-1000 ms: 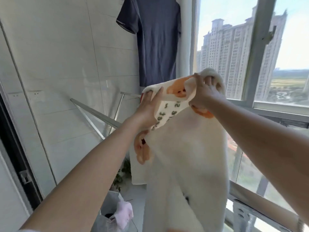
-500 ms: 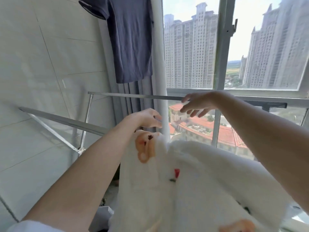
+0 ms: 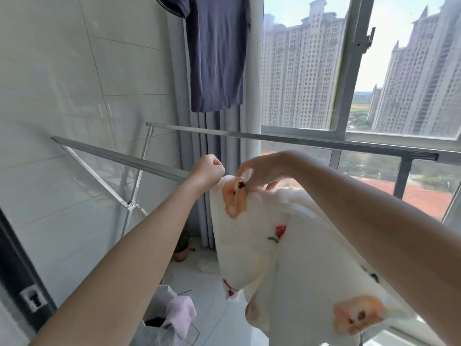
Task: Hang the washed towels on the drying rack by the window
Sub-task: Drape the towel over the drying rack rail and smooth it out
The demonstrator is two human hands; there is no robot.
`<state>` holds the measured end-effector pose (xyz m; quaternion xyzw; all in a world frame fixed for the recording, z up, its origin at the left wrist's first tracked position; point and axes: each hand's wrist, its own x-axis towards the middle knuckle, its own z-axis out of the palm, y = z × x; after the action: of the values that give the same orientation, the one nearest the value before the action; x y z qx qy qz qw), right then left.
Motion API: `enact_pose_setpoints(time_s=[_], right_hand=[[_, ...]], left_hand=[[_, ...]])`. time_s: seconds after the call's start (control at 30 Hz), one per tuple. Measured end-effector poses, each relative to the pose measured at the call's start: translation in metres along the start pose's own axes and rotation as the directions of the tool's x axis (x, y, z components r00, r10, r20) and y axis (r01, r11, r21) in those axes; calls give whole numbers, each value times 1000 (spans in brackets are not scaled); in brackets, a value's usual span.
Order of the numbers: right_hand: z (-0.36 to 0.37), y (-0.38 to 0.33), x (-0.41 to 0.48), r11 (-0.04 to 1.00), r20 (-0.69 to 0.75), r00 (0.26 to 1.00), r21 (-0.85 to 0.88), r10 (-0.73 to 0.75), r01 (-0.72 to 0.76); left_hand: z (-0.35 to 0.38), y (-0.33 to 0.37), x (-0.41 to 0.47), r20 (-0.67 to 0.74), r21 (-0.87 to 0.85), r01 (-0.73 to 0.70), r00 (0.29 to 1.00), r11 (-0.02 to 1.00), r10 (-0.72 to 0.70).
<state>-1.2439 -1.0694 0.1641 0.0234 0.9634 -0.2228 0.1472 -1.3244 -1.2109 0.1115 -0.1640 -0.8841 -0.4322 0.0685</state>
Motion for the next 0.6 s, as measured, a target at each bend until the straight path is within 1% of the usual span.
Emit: enact_pose_setpoints(time_s=[0.07, 0.1, 0.13, 0.17, 0.2, 0.23, 0.27, 0.3, 0.33, 0.4, 0.47, 0.5, 0.53, 0.6], right_hand=[[-2, 4, -1, 993, -104, 994, -121, -21, 9], [-2, 5, -1, 988, -158, 986, -155, -46, 21], [-3, 3, 1, 989, -217, 973, -137, -77, 48], [-5, 3, 3, 994, -288, 953, -71, -97, 79], [-7, 1, 5, 992, -372, 923, 28, -104, 123], [-10, -1, 7, 975, -457, 886, 149, -79, 164], [-14, -3, 9, 937, -527, 850, 286, -22, 201], [-18, -6, 11, 874, -571, 819, 425, 58, 234], [-23, -7, 13, 795, -597, 790, 544, 141, 269], [-30, -8, 14, 633, -596, 759, 700, 262, 331], [-35, -8, 16, 479, -537, 780, 803, 321, 356], [-36, -8, 18, 420, -492, 806, 841, 329, 341], [-36, -10, 19, 382, -444, 841, 867, 308, 318], [-32, -12, 21, 367, -351, 910, 894, 219, 256]], left_hand=[[3, -2, -10, -27, 4, -15, 1000, 1000, 15], [4, -5, -16, -41, -7, -20, 999, 1000, 19], [4, -8, -23, -65, -34, -24, 998, 999, 21], [5, -10, -29, -89, -93, -31, 996, 995, 22], [4, -13, -34, -112, -199, -38, 994, 979, 16], [2, -16, -40, -118, -340, -52, 993, 939, 12], [0, -18, -46, -115, -477, -75, 993, 876, 23], [-2, -19, -50, -111, -560, -102, 993, 822, 48], [-3, -21, -54, -108, -577, -122, 991, 808, 73], [-2, -24, -62, -101, -475, -125, 991, 871, 88], [3, -24, -69, -110, -350, -151, 987, 924, 120], [6, -23, -71, -114, -293, -177, 982, 940, 149], [7, -23, -72, -121, -228, -213, 974, 950, 189], [12, -21, -73, -140, -45, -321, 940, 946, 312]])
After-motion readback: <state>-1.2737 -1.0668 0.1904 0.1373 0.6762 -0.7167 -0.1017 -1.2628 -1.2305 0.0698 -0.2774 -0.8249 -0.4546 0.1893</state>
